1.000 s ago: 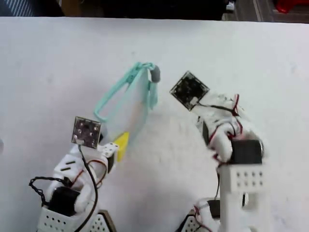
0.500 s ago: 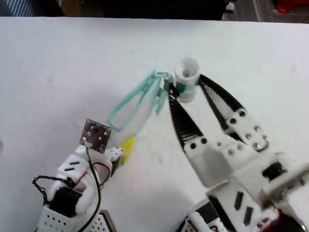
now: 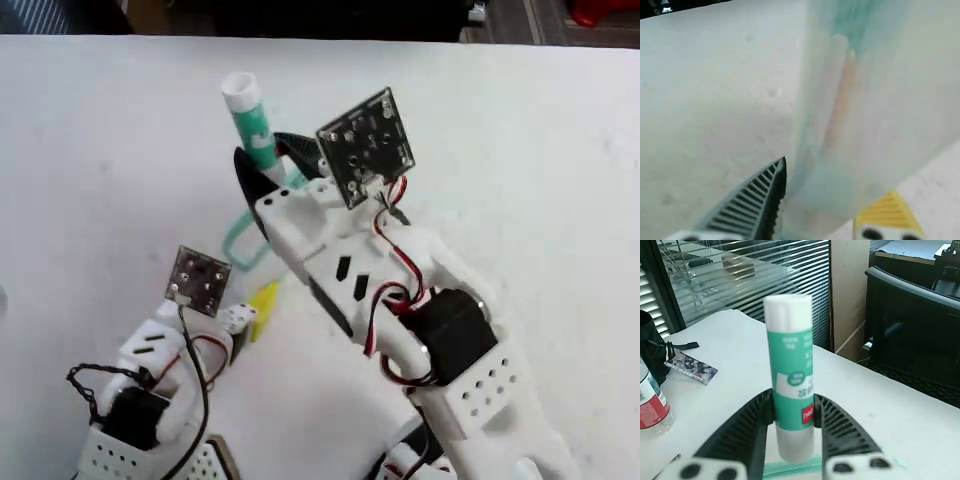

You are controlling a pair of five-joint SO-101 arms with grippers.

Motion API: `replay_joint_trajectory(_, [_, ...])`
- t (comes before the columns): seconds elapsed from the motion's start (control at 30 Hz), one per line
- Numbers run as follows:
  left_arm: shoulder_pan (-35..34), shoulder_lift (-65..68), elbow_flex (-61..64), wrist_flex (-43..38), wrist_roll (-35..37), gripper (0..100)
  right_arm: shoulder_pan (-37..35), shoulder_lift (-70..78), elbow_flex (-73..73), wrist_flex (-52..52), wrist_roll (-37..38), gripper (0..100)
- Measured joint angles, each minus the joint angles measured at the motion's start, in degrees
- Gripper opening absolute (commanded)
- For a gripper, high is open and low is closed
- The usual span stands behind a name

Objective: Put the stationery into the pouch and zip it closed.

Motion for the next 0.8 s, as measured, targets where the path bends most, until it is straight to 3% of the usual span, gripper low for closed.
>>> replay_joint_trajectory(0.53, [0.0,0.0,0.0,0.0,0.0,22,-1.1,0.6,4.0,6.5,0.0,1.6])
replay_joint_trajectory(0.8, [0.0,0.0,0.0,0.0,0.0,22,-1.4,0.2,12.0,-2.5,0.0,1.6])
